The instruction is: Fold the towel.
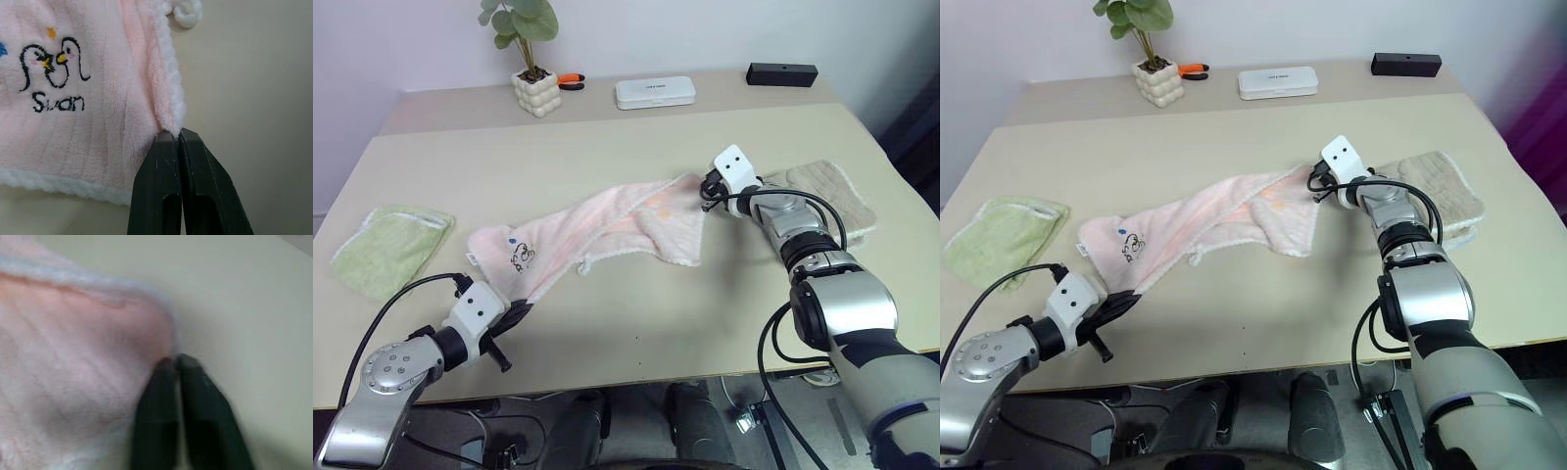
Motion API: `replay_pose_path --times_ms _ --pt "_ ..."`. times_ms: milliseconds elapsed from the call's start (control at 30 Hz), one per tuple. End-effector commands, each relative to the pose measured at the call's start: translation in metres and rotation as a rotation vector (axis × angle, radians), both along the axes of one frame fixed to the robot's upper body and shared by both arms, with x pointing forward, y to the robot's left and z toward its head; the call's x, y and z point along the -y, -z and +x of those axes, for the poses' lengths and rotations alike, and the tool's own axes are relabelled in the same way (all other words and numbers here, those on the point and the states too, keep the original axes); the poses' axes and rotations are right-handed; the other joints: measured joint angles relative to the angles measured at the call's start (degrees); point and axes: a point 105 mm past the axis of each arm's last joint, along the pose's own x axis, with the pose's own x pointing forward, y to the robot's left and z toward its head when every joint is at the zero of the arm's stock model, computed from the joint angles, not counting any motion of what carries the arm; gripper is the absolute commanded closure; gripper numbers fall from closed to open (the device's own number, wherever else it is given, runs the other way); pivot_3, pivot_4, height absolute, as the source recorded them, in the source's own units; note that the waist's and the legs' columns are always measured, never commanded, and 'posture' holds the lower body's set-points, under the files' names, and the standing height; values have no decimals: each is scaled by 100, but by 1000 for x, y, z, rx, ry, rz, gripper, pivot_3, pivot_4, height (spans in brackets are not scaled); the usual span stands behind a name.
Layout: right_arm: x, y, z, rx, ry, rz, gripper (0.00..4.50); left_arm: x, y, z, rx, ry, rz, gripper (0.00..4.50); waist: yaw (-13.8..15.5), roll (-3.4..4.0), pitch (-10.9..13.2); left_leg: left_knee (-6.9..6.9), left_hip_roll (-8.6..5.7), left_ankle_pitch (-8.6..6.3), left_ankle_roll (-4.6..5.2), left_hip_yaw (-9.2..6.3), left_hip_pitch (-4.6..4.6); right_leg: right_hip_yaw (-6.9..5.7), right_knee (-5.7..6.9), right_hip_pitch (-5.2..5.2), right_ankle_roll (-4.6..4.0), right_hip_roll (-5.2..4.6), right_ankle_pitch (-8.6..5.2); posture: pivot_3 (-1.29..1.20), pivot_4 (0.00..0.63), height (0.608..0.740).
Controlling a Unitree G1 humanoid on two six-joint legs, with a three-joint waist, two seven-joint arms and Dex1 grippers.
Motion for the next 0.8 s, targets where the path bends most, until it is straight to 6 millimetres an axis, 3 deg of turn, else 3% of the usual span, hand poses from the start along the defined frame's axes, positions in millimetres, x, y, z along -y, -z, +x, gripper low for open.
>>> replay_pose_path --times_ms 33,233,367,600,733,800 --pt "-4 -21 5 72 -8 36 4434 -1 -8 -2 23 0 2 4500 -2 0 0 0 1 0 0 0 0 0 0 0 0 2 0 0 150 740" --pt "1 -32 -6 82 -142 19 4434 -9 -21 4 53 -28 -20 4500 1 0 0 1 5 0 0 0 0 0 -1 0 -1 6 0 0 150 740" --pt "6 -21 -52 -1 -402 -4 4434 -20 -18 -4 31 -44 10 4500 62 -2 -2 4 6 -1 0 -1 -2 1 -6 4 0 8 -1 0 150 740" --pt "5 -1 -124 -135 -536 -9 4434 -23 -16 -4 10 -31 24 4500 163 10 -1 7 21 -7 8 12 -2 9 -5 0 0 16 -2 0 150 740" --pt "11 7 -126 -159 -451 -37 4434 -19 -16 2 13 -9 22 4500 184 7 -2 20 28 -5 5 18 0 11 -6 4 -8 24 3 0 150 740" --pt "13 4 -124 -145 -428 -42 3936 -19 -16 4 14 -6 22 4500 190 6 -2 23 29 -4 4 18 0 10 -5 5 -10 25 5 0 150 740"
